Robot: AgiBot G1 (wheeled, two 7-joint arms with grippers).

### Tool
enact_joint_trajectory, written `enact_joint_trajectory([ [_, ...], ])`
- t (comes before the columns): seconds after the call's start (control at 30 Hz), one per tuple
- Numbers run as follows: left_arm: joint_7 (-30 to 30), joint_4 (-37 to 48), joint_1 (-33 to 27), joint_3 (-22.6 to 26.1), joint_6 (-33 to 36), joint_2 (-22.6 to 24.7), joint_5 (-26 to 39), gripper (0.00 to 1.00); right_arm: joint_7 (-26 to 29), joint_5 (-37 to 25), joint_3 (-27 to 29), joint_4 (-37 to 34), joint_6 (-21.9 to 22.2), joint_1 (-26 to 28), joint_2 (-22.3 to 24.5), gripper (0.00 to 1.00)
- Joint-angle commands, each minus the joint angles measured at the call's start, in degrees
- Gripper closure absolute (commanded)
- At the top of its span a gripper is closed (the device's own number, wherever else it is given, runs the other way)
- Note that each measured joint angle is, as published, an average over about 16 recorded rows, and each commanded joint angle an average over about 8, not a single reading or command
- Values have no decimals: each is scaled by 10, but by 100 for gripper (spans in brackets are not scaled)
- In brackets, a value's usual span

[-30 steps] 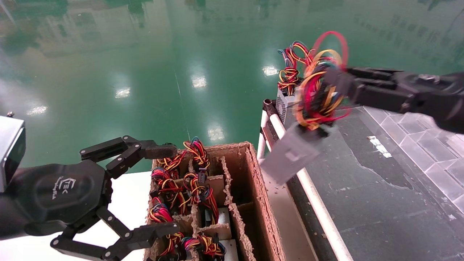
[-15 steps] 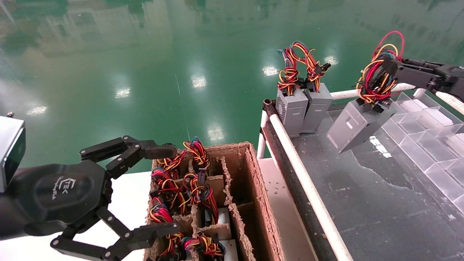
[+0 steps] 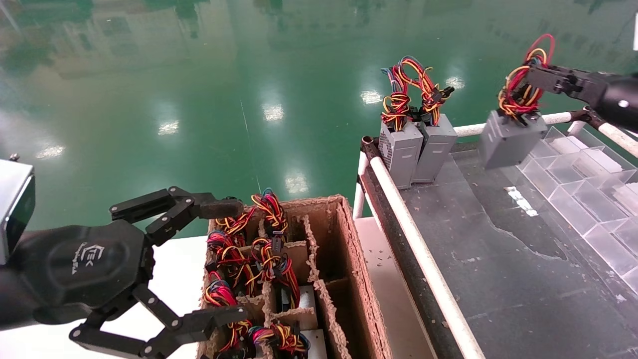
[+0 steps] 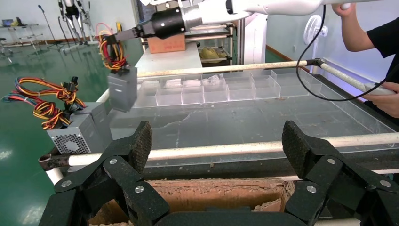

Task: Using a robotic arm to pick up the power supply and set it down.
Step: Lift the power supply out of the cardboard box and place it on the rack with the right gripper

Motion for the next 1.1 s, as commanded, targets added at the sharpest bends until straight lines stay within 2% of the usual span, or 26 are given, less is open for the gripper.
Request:
enact_joint_trajectory([
  [0.03,0,0,0,0,0,0,0,0,-3,-1,0,-8,20,5,-15,100],
  [0.23,0,0,0,0,0,0,0,0,4,8,6,-29,83,8,-47,100],
  [0.47,0,0,0,0,0,0,0,0,18,14,10,-38,126,0,-75,100],
  [0.8,0,0,0,0,0,0,0,0,23,18,13,-35,170,-13,-101,100],
  [1.1,0,0,0,0,0,0,0,0,21,13,10,-28,185,-22,-132,100],
])
